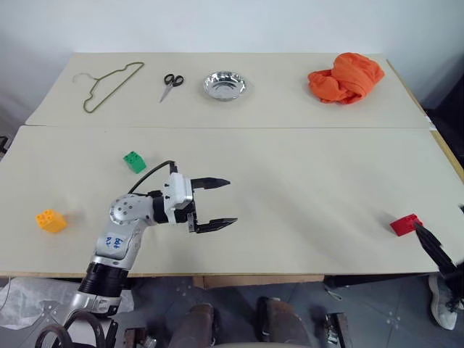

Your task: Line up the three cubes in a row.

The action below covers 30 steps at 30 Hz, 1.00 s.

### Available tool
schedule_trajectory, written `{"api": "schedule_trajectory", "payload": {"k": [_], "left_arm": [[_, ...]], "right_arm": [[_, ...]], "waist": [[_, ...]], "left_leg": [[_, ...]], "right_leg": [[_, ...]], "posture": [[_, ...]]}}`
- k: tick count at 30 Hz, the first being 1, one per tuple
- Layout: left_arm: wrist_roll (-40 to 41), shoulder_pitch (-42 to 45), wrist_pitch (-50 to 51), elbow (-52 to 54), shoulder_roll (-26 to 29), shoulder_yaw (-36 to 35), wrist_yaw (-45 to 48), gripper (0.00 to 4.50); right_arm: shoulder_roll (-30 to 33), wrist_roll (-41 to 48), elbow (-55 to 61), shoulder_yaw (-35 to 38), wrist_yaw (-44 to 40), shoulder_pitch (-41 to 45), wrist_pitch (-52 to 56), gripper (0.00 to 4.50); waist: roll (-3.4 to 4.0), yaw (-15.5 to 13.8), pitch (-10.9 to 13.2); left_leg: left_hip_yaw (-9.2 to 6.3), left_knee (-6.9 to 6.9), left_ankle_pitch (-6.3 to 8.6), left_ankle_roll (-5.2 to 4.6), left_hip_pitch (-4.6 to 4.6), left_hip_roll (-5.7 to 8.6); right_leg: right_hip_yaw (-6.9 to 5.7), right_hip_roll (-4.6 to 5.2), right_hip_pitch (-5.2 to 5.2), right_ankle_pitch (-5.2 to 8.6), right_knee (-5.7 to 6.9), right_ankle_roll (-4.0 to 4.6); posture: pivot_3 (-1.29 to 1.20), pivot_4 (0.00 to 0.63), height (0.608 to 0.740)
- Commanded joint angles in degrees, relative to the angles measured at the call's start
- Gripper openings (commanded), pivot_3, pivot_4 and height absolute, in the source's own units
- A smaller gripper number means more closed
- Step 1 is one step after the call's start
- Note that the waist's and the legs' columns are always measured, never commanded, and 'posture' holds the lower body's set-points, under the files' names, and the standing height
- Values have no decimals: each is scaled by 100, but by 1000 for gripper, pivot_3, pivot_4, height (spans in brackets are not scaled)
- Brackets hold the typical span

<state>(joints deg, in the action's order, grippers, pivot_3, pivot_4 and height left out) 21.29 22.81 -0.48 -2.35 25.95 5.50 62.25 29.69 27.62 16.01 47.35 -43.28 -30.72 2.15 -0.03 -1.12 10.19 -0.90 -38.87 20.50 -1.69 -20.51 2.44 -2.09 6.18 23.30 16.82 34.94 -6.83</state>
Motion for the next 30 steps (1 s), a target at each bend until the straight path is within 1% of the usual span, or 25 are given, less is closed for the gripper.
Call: {"api": "schedule_trajectory", "payload": {"k": [1,3,6,7,10,12,14,17,18,22,25,30], "left_arm": [[-36,-72,-107,141,48,-73,-21,4475],[0,-169,-48,245,96,-100,-10,4475],[32,-276,15,341,130,-135,-49,4475],[74,-300,73,374,138,-130,-28,4475],[193,-356,225,451,145,-68,118,4475],[223,-347,320,467,135,-58,129,4475],[199,-317,357,463,106,-39,106,4475],[115,-310,321,493,67,-9,59,4475],[109,-324,317,525,69,-9,49,4475],[110,-418,348,646,112,-57,-17,4475],[143,-531,406,759,183,-121,-83,4500],[179,-563,453,800,249,-174,-90,4500]], "right_arm": [[-93,90,-443,139,-236,-234,-248,4472],[-44,69,-566,96,-416,-335,-388,4472],[189,375,-451,83,-589,-286,-29,4472],[305,532,-396,101,-609,-220,159,4472],[924,615,-378,-76,-666,29,836,4472],[1114,708,-383,-126,-605,146,1212,4472],[1393,712,-507,-266,-604,427,1485,4472],[1985,478,-1413,-950,-611,1431,2080,4472],[2101,384,-1651,-1119,-636,1636,2171,4472],[2190,155,-2107,-1566,-613,2153,2287,4472],[2126,76,-2177,-1798,-660,2306,2268,3913],[2016,60,-2177,-1892,-672,2462,2176,2133]], "waist": [[7,49,-2],[17,103,-6],[18,119,-7],[18,118,-7],[19,110,-7],[19,95,-7],[19,46,-7],[17,21,-5],[17,21,-5],[18,-48,-5],[21,-41,-7],[21,-38,-7]], "left_leg": [[4,3,0,1,4,-3],[8,4,0,2,9,-5],[12,3,-1,4,18,-8],[13,3,-2,4,19,-9],[14,-4,-2,4,21,-9],[12,-4,-2,3,21,-9],[1,-2,-3,7,19,-12],[4,-11,-1,4,17,-9],[8,-17,-2,0,14,-5],[-8,-11,-5,1,9,-3],[-7,-14,-5,2,-5,0],[-7,-22,-5,1,-10,2]], "right_leg": [[10,-1,0,0,-3,1],[44,-1,1,1,-7,1],[57,-1,-2,1,-3,1],[61,-1,-2,1,-2,1],[66,3,-6,0,-2,0],[66,5,-7,0,-2,0],[55,4,-7,2,-3,3],[56,4,-9,1,-5,1],[59,7,-9,-3,-9,-4],[37,10,-6,1,-7,2],[32,10,4,1,-7,2],[28,10,3,-1,-9,-2]], "posture": [[0,150,740],[0,150,740],[0,150,740],[0,150,740],[0,150,740],[0,150,740],[0,150,740],[0,150,740],[0,150,740],[0,150,740],[0,150,740],[0,150,740]]}}
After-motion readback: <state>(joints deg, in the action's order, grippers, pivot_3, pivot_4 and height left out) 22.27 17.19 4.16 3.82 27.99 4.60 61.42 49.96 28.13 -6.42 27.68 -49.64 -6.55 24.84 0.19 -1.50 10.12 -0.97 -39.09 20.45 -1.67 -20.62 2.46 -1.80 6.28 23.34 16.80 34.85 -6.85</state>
